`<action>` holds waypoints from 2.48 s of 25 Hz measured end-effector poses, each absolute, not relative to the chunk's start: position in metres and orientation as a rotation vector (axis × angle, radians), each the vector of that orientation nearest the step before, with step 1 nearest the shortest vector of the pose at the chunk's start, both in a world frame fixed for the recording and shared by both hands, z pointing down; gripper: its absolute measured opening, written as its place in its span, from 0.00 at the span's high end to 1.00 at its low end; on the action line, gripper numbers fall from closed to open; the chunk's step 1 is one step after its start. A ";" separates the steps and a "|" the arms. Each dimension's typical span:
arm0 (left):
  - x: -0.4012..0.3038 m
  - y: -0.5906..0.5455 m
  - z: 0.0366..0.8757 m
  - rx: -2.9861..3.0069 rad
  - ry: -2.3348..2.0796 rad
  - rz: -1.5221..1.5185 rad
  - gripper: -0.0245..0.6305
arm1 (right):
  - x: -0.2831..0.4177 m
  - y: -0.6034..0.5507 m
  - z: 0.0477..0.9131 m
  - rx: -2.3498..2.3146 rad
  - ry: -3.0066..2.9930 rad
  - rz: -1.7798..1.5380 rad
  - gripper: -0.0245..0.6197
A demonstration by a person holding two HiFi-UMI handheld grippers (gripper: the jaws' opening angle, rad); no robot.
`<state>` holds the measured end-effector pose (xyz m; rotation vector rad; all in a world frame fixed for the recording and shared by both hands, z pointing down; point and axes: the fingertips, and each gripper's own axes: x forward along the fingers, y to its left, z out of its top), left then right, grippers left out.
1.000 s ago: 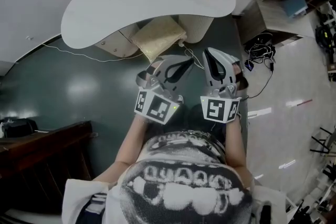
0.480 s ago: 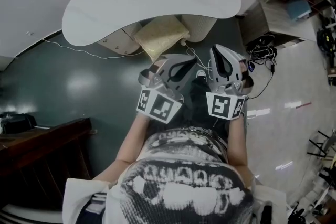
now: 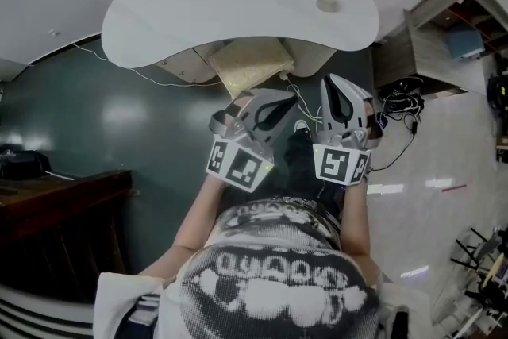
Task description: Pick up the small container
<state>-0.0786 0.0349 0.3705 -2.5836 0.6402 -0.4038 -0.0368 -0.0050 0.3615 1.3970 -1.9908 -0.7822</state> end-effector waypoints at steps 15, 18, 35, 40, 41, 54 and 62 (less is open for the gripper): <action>0.021 -0.061 0.373 -2.564 0.800 -0.482 0.96 | 0.052 -0.107 0.379 1.260 -2.141 -0.754 0.94; 0.037 -0.076 0.374 -2.551 0.825 -0.500 0.96 | 0.067 -0.123 0.385 1.225 -2.154 -0.755 0.93; 0.097 -0.122 0.380 -2.489 0.950 -0.571 0.96 | 0.126 -0.181 0.427 1.116 -2.263 -0.677 0.91; 0.100 -0.129 0.379 -2.487 0.954 -0.586 0.95 | 0.131 -0.191 0.438 1.111 -2.270 -0.625 0.91; 0.099 -0.131 0.379 -2.488 0.955 -0.589 0.96 | 0.131 -0.192 0.439 1.111 -2.270 -0.616 0.91; 0.092 -0.178 0.391 -2.525 0.892 -0.577 0.96 | 0.122 -0.232 0.460 1.105 -2.257 -0.535 0.87; 0.089 -0.217 0.399 -2.560 0.827 -0.569 0.96 | 0.118 -0.275 0.482 1.097 -2.232 -0.482 0.76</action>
